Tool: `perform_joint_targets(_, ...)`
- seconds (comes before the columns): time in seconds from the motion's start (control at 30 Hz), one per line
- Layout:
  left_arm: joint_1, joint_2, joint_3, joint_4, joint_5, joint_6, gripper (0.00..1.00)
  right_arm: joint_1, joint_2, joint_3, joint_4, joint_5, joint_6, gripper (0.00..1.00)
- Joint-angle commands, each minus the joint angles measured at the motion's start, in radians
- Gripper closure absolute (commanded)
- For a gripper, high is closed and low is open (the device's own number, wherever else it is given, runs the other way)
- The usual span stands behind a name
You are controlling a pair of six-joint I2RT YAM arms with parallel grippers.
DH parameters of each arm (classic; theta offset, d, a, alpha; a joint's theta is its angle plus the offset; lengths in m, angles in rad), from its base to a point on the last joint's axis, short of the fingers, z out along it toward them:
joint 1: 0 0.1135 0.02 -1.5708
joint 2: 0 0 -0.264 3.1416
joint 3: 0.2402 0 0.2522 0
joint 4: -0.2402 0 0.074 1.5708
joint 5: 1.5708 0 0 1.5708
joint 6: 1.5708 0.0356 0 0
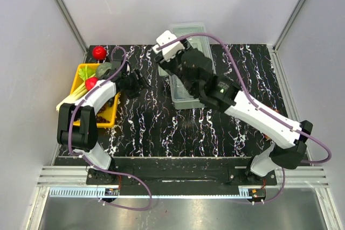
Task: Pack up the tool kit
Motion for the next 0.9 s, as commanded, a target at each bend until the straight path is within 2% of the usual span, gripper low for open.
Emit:
perform_joint_targets(0.0,0.007,-0.051,0.017,0.029,0.037,0.033,0.23,-0.169,-0.039,-0.012,-0.195,-0.408,0.396,0.33)
perform_joint_targets(0.1,0.007,-0.06,0.013,0.04,0.045,0.036,0.18,-0.236,-0.041,-0.038,-0.216,-0.487,0.487,0.32)
perform_joint_targets(0.27,0.007,-0.075,0.005,0.093,0.08,0.048,0.05,-0.399,-0.035,-0.072,-0.255,-0.741,0.625,0.3)
perform_joint_targets(0.33,0.007,-0.085,0.004,0.124,0.1,0.062,0.01,-0.46,-0.039,-0.093,-0.247,-0.778,0.67,0.28)
perform_joint_targets(0.47,0.007,-0.112,0.007,0.184,0.108,0.088,0.01,-0.586,-0.053,-0.134,-0.216,-0.964,0.717,0.22)
perform_joint_targets(0.67,0.007,-0.118,0.072,0.205,0.053,0.145,0.01,-0.748,-0.019,-0.155,-0.16,-1.157,0.765,0.17)
perform_joint_targets(0.77,0.012,-0.088,0.111,0.26,0.122,0.142,0.01,-0.854,0.04,-0.165,-0.071,-1.304,0.892,0.17)
perform_joint_targets(0.87,0.015,-0.051,0.148,0.357,0.212,0.109,0.01,-0.908,0.097,-0.133,-0.06,-1.277,0.926,0.16)
